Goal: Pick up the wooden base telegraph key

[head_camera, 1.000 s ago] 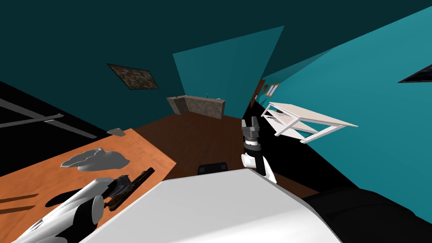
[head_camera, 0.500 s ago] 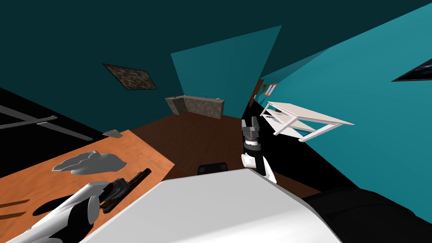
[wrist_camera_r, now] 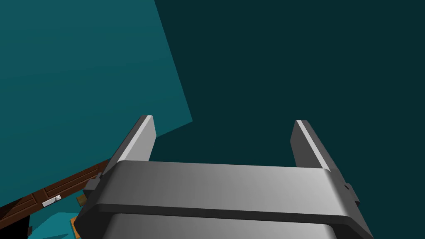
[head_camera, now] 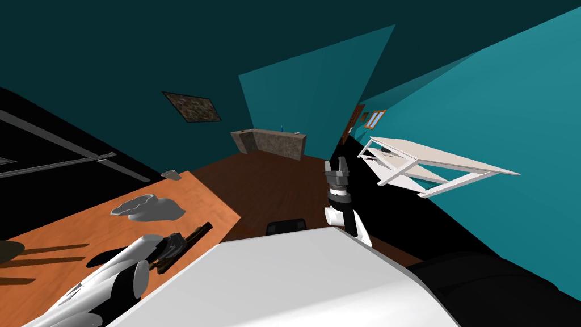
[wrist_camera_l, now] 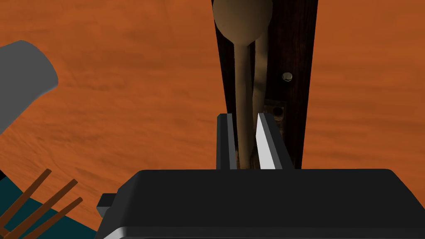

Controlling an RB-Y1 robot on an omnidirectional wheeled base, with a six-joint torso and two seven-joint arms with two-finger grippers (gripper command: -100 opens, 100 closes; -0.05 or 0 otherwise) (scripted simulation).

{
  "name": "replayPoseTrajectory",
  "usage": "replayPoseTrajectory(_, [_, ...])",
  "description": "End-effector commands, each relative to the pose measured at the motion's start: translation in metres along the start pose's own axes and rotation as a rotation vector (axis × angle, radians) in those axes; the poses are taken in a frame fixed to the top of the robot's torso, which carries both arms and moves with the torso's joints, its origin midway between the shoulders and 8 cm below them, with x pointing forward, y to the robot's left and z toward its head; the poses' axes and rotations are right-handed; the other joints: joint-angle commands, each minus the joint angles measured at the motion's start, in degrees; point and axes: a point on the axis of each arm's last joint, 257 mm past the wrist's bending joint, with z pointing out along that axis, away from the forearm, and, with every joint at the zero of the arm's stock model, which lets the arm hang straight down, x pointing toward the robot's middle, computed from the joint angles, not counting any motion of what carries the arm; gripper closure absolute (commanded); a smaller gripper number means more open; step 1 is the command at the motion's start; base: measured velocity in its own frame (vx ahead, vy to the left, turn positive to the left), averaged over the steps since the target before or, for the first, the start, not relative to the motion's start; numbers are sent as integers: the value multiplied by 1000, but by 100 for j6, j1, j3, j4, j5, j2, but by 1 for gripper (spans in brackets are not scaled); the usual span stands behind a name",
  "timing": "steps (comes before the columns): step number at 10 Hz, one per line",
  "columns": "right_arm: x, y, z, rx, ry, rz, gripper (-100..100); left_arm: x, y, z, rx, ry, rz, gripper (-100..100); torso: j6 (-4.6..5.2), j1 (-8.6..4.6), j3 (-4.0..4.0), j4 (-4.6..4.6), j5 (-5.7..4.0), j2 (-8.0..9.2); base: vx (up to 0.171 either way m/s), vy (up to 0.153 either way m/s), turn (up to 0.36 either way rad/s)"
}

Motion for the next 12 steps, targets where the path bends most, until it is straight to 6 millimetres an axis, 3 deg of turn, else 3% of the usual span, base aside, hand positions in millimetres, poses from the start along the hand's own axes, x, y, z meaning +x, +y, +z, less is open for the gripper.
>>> replayPoseTrajectory(1, [0, 0, 0, 0, 0, 0, 0, 23, 21, 7, -49, 18, 30, 100, 0, 0, 0, 0, 0, 0, -19, 86, 176])
replayPoseTrajectory(2, [0, 0, 0, 0, 0, 0, 0, 21, 21, 7, -51, 9, 39, 100, -15, 17, -1, -12, 22, 11, -13, 42, 8])
replayPoseTrajectory(3, [0, 0, 0, 0, 0, 0, 0, 26, 7, 4, -21, 15, 51, 100, -19, 20, -2, -20, 44, 15, -10, 3, 3])
replayPoseTrajectory(4, [0, 0, 0, 0, 0, 0, 0, 55, 24, 10, -68, 36, 73, 100, -15, 15, -4, -20, 47, 13, -14, 47, 328])
replayPoseTrajectory(6, [0, 0, 0, 0, 0, 0, 0, 44, 60, 19, -141, 11, 74, 100, -53, 56, -18, -56, 110, 20, 10, 46, 36])
replayPoseTrajectory(7, [0, 0, 0, 0, 0, 0, 0, 58, 28, 11, -70, 32, 92, 100, -73, 66, -23, -76, 153, 30, -8, -4, 28])
replayPoseTrajectory(9, [0, 0, 0, 0, 0, 0, 0, 58, 28, 11, -70, 32, 92, 100, -63, 69, -24, -76, 165, 29, -12, -15, 3])
replayPoseTrajectory(10, [0, 0, 0, 0, 0, 0, 0, 63, 15, 8, -43, 37, 102, 100, -62, 71, -25, -76, 164, 27, -1, -5, 1])
replayPoseTrajectory(11, [0, 0, 0, 0, 0, 0, 0, 96, 34, 12, -85, 61, 126, 100, -60, 71, -25, -73, 158, 24, -5, 57, 287])
replayPoseTrajectory(12, [0, 0, 0, 0, 0, 0, 0, 95, 35, 13, -87, 50, 141, 100, -66, 88, -28, -78, 167, 22, 1, 54, 163])
